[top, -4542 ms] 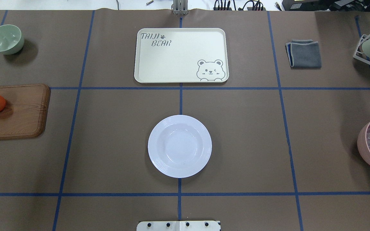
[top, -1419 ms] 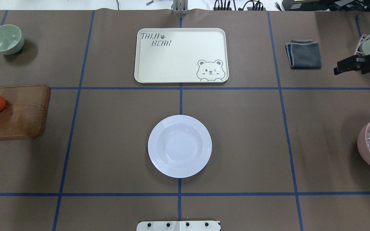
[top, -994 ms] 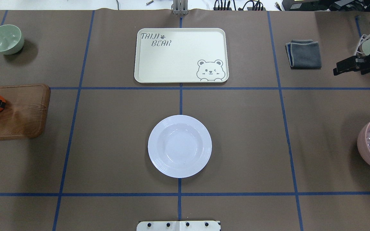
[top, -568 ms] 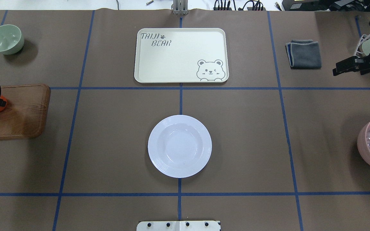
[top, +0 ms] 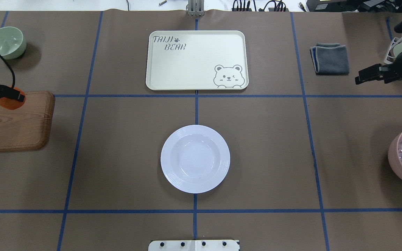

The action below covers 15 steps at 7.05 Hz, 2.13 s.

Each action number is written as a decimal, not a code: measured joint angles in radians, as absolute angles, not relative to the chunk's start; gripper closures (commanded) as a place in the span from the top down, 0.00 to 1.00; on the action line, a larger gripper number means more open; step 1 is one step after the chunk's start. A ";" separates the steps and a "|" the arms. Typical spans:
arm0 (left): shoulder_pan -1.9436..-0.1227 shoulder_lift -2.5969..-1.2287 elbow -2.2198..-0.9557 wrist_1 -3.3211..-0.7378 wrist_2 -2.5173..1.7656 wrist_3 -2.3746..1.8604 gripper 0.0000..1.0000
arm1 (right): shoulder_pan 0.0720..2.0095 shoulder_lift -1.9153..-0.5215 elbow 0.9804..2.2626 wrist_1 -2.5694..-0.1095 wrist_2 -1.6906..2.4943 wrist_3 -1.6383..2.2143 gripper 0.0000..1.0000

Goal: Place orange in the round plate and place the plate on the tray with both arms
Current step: 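Grasp the orange on the wooden board with the left gripper while right arm advances, then carry the orange onto the white plate and release it with the left gripper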

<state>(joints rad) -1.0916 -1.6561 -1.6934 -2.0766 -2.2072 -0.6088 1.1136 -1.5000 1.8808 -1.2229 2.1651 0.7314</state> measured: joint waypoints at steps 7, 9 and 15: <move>-0.588 -2.242 -1.773 -1.494 -1.854 -1.262 0.00 | 0.871 -1.365 1.882 -1.085 1.924 1.291 1.00; -0.448 -2.390 -1.643 -1.484 -1.745 -1.405 0.00 | 0.776 -1.320 1.882 -1.085 1.800 1.396 1.00; -0.335 -2.471 -1.472 -1.564 -1.636 -1.491 0.00 | 0.719 -1.296 1.882 -1.084 1.740 1.423 1.00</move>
<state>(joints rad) -0.3346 -2.4710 -1.4716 -1.5638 -1.6361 -1.4914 0.7190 -1.2963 1.8816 -1.0844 1.7396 1.4235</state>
